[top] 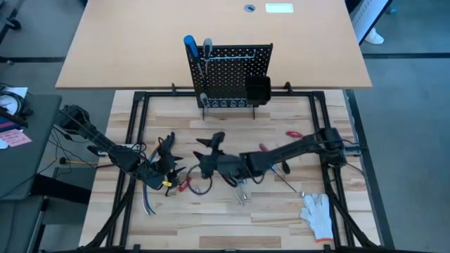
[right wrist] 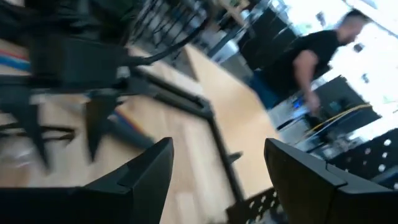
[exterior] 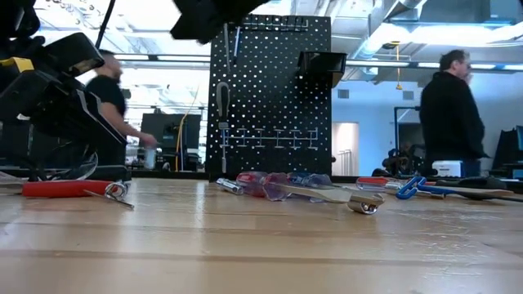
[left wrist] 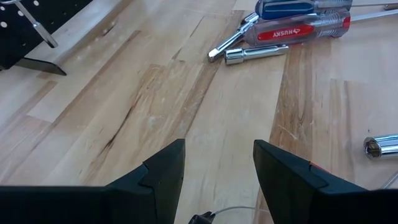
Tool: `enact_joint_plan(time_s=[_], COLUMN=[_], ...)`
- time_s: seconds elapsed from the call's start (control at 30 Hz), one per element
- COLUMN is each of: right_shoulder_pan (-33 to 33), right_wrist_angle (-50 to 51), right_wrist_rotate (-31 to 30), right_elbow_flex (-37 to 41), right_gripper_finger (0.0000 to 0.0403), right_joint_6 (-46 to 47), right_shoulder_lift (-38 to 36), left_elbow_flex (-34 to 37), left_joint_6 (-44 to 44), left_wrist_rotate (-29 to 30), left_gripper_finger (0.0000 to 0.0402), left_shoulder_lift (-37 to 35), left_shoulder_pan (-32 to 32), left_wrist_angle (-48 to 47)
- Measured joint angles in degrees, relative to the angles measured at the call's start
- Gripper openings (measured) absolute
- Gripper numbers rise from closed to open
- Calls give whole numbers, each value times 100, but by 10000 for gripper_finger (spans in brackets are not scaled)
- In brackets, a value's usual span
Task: Hang tools onto peg board
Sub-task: Hang the blue screwdriver on the pegboard
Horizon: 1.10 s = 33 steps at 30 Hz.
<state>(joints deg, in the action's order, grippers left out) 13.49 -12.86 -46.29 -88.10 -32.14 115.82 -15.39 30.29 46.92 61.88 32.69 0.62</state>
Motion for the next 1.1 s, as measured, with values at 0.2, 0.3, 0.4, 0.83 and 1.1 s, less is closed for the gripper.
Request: enact_joint_plan(time_s=[0.2,0.3,0.4,0.83,1.1], right_shoulder_pan=[472,681,880,339,-313], right_wrist_angle=[1587,1883,2128,4877,5706], right_wrist_rotate=[-6,129,483,2379,2389], right_elbow_flex=[-1,-1,-1,95,121], right_gripper_finger=[259,255,250,250,250], right_joint_6=[1573,2268,2946,6194,7102], right_shoulder_lift=[-428,-507,-509,-501,-402], left_elbow_flex=[0,0,2,0,0], left_joint_6=[80,87,104,170,190], left_wrist_rotate=[-9,-9,-9,-4,2], left_gripper_finger=[185,185,185,185,185], left_shoulder_lift=[-1,-1,-1,-1,0], left_shoulder_pan=[0,0,0,2,2], left_wrist_angle=[-6,-6,-4,18,11])
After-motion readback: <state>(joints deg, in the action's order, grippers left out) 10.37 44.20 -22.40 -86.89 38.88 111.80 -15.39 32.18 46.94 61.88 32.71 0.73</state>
